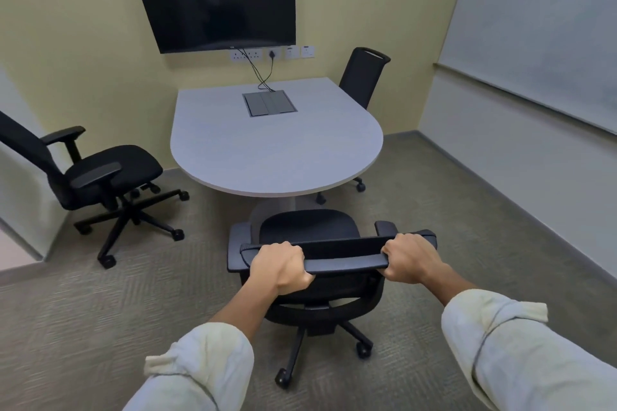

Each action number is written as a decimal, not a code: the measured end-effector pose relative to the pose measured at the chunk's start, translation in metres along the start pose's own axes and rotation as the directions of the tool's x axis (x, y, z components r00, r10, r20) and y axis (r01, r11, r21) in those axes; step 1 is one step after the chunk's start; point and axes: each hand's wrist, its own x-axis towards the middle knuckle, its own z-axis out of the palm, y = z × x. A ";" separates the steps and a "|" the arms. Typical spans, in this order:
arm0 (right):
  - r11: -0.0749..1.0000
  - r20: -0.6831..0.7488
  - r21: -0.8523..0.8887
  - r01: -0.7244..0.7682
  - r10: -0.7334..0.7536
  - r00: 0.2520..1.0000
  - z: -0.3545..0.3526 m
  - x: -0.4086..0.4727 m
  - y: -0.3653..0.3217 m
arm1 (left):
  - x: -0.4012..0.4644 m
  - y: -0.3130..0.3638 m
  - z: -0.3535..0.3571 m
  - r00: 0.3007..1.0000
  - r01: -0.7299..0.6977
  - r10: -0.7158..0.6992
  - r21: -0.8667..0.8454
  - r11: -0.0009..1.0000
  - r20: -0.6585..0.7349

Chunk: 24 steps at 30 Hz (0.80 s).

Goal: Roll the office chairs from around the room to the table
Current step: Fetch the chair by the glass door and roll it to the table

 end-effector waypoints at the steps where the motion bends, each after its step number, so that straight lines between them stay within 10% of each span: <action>1: 1.000 0.002 -0.002 0.008 -0.008 1.000 0.000 0.000 0.006 | 0.000 0.006 0.001 1.000 0.013 -0.013 0.000 1.000 -0.006; 24: 0.988 -0.070 0.054 0.144 -0.140 0.988 0.005 -0.012 0.032 | -0.012 0.048 0.009 0.989 0.144 -0.142 0.089 0.986 -0.034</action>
